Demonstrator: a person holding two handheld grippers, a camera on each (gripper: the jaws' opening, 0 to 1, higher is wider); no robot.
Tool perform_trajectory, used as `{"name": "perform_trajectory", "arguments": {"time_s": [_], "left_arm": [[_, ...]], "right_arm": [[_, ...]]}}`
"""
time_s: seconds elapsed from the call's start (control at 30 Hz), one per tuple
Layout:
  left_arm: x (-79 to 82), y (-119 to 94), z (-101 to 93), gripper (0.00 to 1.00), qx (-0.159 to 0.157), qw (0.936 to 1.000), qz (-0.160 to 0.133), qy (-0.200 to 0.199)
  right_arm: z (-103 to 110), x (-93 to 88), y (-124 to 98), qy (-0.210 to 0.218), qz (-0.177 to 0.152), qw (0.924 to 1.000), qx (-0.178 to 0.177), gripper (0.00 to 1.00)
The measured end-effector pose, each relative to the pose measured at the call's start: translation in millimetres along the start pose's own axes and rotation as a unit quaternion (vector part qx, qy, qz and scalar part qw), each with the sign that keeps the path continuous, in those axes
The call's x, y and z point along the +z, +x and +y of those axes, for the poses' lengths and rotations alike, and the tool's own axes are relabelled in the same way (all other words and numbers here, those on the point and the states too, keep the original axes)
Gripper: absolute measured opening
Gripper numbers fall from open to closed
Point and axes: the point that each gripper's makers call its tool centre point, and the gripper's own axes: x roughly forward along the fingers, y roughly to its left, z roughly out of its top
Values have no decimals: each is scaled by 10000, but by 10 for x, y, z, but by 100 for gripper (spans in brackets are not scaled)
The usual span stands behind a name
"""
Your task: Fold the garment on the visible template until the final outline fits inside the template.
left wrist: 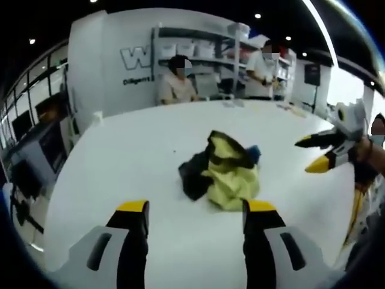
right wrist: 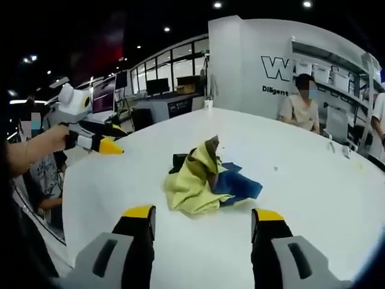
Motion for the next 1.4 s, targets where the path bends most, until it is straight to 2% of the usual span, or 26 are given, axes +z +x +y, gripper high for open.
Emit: {"name": "perform_trajectory", "arguments": {"time_s": [0.17,0.43,0.77,1.1,1.2,1.4], "left_arm": [[63,80,15,56,-24,10000,-53,79],[164,261,77,52,-33,9998,-120,174],[200,529,131,48,-37,9996,-119,244],[174,797,203,45,-36,9995,-40,312],[164,926,191,44,-86,9992,46,377],[229,1093,143,43,-144,9986,20,500]], "right_arm": [[-90,66,154,-57,3,10000,35,59],[-100,78,264,-89,12,9999,104,55],[-143,34,453,-34,80,9999,98,51],[-184,75,584,-83,58,9999,45,45],[-187,88,669,-169,38,9998,42,43],[-179,63,779,-234,126,9996,37,40]]}}
